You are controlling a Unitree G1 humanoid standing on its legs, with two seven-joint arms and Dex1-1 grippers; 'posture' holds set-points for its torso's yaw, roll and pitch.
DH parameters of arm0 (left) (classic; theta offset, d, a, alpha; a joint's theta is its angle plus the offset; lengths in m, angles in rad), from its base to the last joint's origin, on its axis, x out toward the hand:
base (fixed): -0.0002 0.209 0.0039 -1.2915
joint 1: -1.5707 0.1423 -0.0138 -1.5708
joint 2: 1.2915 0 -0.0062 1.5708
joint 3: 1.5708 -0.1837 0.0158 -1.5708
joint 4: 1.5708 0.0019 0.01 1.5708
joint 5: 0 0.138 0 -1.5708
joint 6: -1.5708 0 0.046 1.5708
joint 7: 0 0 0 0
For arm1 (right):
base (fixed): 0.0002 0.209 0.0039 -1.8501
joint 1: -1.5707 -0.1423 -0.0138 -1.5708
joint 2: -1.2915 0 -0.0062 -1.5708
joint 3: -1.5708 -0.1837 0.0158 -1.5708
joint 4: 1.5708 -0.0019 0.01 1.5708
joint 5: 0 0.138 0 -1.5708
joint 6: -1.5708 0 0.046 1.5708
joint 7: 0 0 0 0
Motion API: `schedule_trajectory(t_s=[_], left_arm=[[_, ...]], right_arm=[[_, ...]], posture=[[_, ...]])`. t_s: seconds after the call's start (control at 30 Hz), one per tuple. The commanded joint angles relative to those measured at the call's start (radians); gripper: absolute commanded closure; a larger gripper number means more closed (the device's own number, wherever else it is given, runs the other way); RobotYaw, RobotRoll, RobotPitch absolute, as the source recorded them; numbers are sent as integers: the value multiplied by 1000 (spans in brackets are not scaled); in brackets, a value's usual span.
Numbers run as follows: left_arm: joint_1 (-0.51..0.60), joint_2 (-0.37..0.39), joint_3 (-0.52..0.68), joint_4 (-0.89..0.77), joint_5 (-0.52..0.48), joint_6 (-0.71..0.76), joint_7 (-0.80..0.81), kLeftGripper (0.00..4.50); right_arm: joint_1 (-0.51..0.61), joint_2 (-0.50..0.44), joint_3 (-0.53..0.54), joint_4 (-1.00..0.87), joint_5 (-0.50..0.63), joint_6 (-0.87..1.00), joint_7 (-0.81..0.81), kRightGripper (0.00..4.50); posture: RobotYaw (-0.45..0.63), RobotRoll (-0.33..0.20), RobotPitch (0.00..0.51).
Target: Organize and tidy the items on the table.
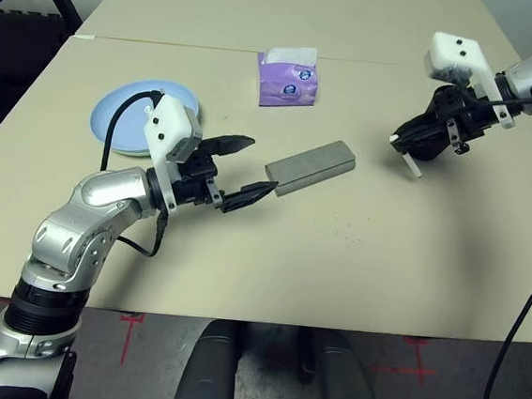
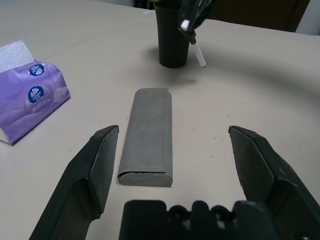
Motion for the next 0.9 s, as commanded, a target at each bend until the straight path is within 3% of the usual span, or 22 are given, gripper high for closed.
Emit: schedule_trajectory(t_s=[0.03, 0.53, 0.9], left_arm=[[-6, -4, -14, 20, 16, -17, -15, 0], [-24, -13, -18, 52, 40, -38, -31, 0], [-28, -22, -21, 57, 48, -37, -34, 0]], right_arm=[[-37, 31, -87, 8, 12, 51, -61, 4209], [-134, 105, -263, 93, -38, -72, -387, 4209], [-56, 51, -327, 13, -67, -170, -547, 4209]], posture=[[43, 0, 134], [36, 0, 123], [21, 0, 125]])
